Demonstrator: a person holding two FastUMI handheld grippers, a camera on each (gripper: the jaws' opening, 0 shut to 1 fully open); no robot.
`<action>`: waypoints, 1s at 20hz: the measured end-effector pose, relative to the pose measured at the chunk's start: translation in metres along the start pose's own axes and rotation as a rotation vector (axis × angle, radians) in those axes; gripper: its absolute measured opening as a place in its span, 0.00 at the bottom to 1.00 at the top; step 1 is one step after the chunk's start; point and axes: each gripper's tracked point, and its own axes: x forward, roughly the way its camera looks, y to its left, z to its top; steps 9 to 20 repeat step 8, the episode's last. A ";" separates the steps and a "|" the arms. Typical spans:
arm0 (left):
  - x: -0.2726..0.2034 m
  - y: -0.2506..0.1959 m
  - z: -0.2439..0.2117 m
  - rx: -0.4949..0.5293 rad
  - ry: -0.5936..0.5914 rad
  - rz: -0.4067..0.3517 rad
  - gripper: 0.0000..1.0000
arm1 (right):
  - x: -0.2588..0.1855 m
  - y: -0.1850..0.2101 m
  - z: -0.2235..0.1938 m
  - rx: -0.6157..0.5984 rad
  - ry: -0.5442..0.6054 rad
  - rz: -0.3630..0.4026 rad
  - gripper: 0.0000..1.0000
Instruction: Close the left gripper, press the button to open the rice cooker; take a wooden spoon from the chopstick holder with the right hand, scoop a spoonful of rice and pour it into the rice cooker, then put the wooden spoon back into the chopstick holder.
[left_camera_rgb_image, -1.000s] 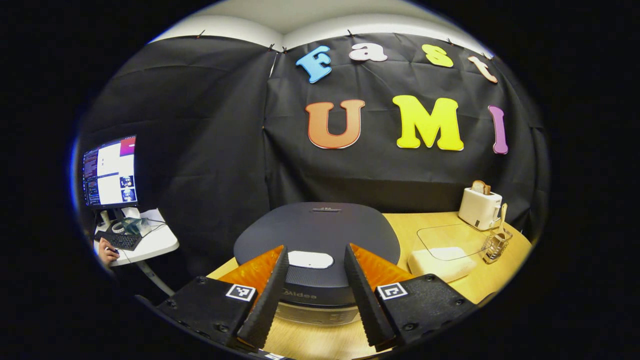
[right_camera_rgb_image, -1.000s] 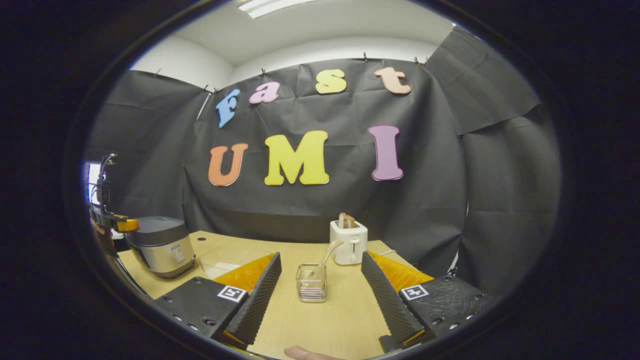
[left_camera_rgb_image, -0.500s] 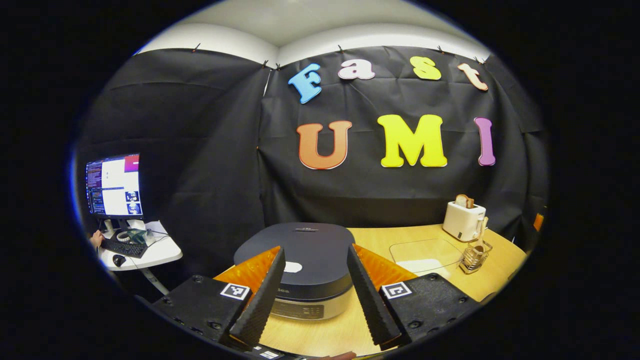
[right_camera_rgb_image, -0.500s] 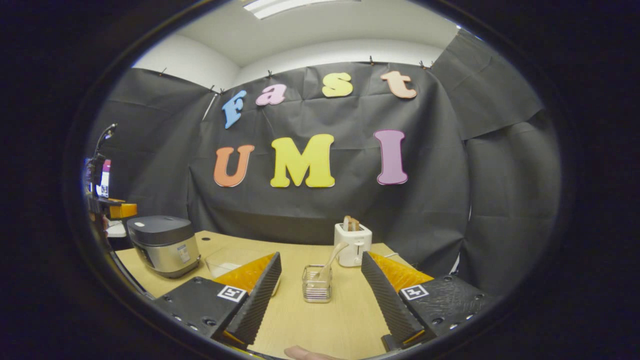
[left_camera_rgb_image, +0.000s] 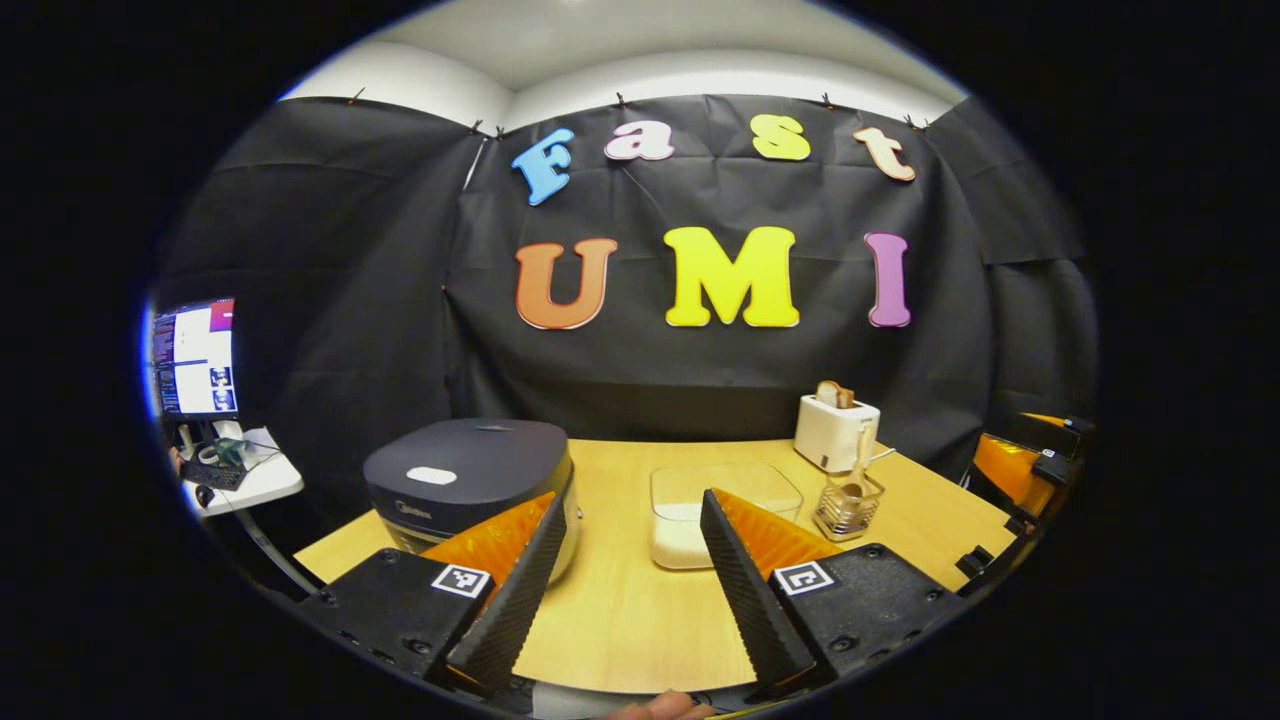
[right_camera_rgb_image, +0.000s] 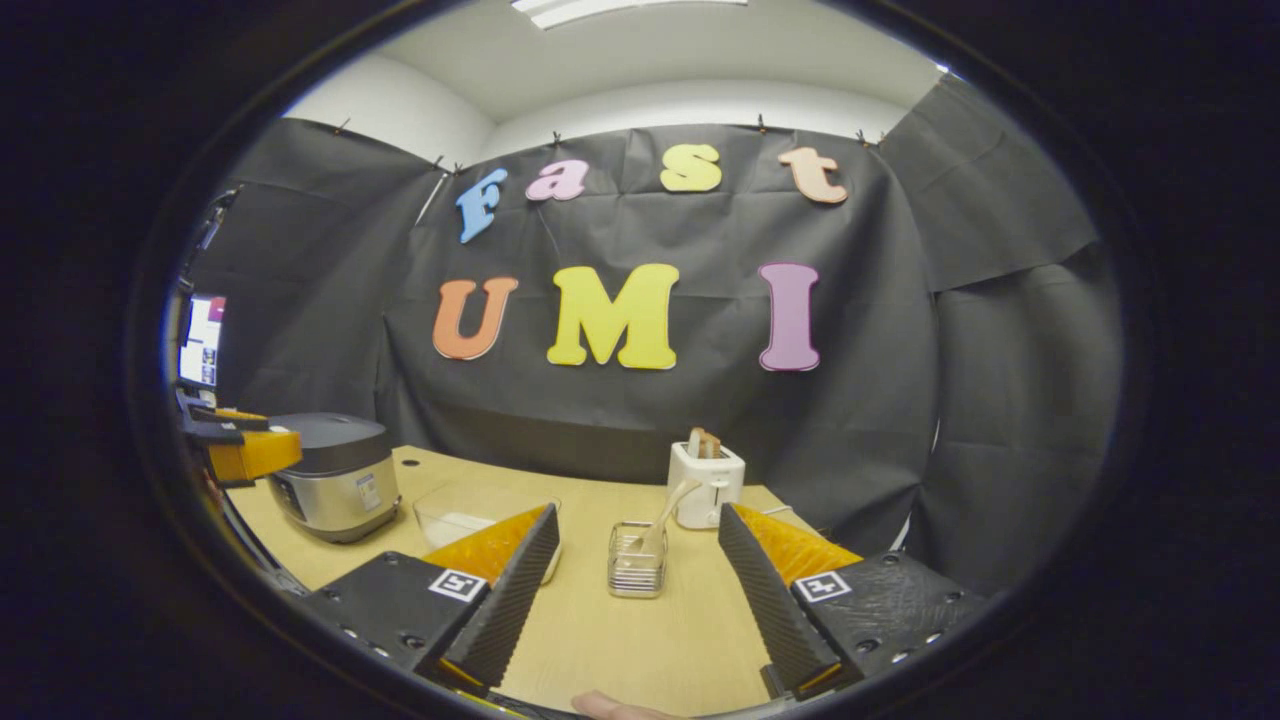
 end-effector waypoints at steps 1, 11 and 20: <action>0.001 -0.007 -0.002 0.001 -0.003 -0.008 0.90 | 0.000 0.002 -0.004 0.002 0.008 -0.001 0.95; 0.004 -0.032 -0.021 0.028 0.015 -0.036 0.94 | -0.001 -0.004 -0.015 0.029 0.039 -0.005 0.96; 0.004 -0.032 -0.021 0.028 0.015 -0.036 0.94 | -0.001 -0.004 -0.015 0.029 0.039 -0.005 0.96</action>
